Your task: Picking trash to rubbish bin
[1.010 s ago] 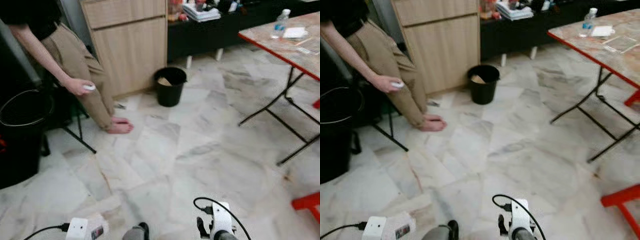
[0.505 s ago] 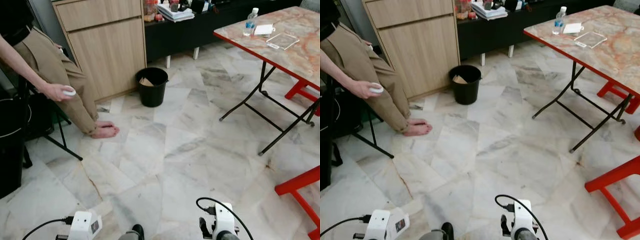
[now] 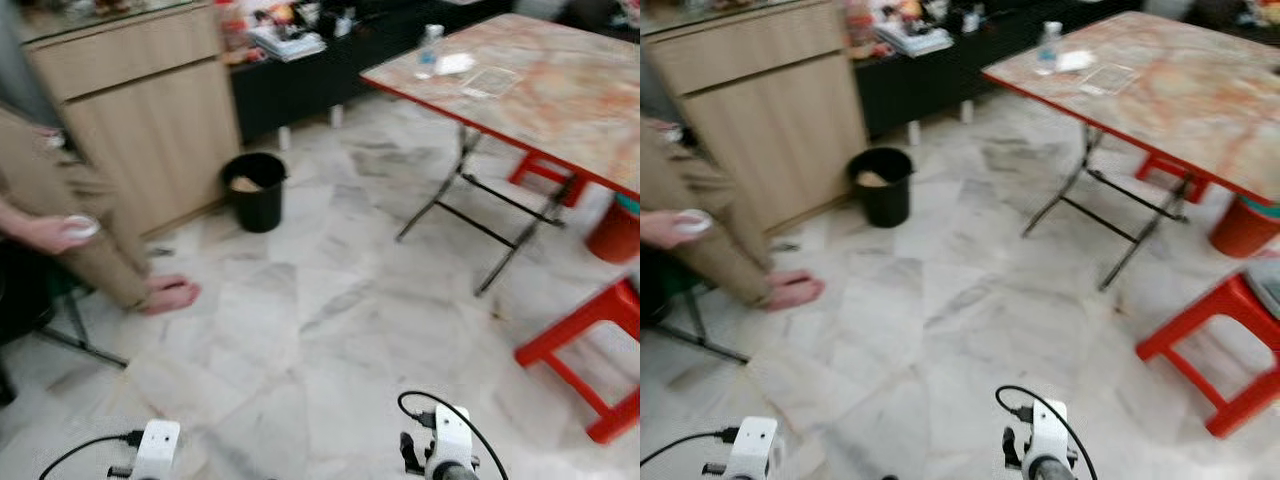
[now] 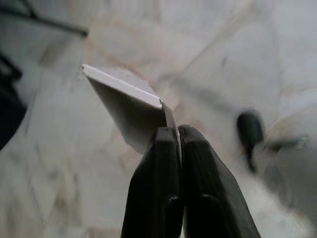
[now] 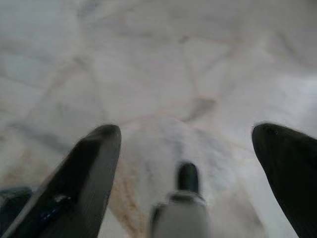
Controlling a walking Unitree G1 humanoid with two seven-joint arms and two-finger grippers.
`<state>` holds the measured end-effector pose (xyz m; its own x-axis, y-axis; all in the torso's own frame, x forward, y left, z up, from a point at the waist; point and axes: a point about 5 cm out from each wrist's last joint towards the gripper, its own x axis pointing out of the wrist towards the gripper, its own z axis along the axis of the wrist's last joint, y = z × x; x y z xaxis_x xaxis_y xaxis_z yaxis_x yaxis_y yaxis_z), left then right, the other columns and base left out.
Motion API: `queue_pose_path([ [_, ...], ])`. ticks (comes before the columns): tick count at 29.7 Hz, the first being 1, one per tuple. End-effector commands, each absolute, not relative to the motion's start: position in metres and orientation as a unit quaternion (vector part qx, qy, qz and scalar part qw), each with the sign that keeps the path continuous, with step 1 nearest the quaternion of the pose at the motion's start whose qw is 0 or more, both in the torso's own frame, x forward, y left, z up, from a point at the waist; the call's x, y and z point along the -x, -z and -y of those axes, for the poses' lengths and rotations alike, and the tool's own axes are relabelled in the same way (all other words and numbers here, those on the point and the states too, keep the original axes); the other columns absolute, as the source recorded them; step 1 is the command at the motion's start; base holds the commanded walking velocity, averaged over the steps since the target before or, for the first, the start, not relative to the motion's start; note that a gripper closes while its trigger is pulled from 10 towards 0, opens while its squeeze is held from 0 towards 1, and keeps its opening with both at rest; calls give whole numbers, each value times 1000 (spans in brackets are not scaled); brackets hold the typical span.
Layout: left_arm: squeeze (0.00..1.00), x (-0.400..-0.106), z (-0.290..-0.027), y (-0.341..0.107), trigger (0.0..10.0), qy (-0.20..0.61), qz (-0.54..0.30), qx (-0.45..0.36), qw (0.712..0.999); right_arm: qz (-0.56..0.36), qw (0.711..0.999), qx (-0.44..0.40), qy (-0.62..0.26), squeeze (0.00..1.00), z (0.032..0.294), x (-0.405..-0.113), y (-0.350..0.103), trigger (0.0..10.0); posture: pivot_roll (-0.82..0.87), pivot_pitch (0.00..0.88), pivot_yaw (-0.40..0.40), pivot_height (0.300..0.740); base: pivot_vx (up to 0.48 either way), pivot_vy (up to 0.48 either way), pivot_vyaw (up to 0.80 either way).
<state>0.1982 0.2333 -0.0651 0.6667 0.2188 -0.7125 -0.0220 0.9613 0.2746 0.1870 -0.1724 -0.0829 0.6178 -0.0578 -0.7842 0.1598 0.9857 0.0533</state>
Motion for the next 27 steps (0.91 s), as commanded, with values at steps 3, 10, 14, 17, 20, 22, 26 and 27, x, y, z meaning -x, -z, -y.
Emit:
queue_pose_path([
  [3, 0, -187, -240, 70, 10000, -68, -425, -131, 893, -425, 901, -67, 60, 0, 166, -192, 81, 10000, 78, 135, 46, 728, 389, 0, 0],
  [10, 0, -188, -239, 70, 10000, -73, -422, -124, 895, -426, 900, -69, 62, 0, 167, -191, 81, 10000, 83, 139, 46, 728, 386, 0, 0],
  [14, 0, -186, -238, 71, 10000, -72, -425, -122, 894, -428, 899, -67, 61, 0, 168, -190, 82, 10000, 89, 144, 46, 728, 390, 0, 0],
  [17, 0, -185, -239, 71, 10000, -73, -426, -121, 894, -427, 899, -69, 62, 0, 168, -190, 82, 10000, 92, 149, 47, 728, 400, 0, 0],
  [20, 0, -184, -240, 71, 10000, -74, -427, -121, 893, -427, 900, -69, 59, 0, 167, -190, 82, 10000, 92, 149, 47, 728, 398, 0, 0],
  [22, 0, -183, -240, 72, 10000, -75, -428, -121, 893, -426, 900, -68, 57, 0, 167, -190, 82, 10000, 95, 155, 45, 728, 401, 0, 0],
  [26, 0, -182, -241, 72, 10000, -77, -429, -119, 892, -426, 901, -67, 52, 0, 165, -190, 82, 10000, 97, 156, 45, 728, 398, 0, 0],
  [27, 0, -182, -241, 72, 10000, -78, -428, -119, 892, -426, 901, -68, 53, 0, 165, -190, 82, 10000, 97, 156, 45, 728, 398, 0, 0],
])
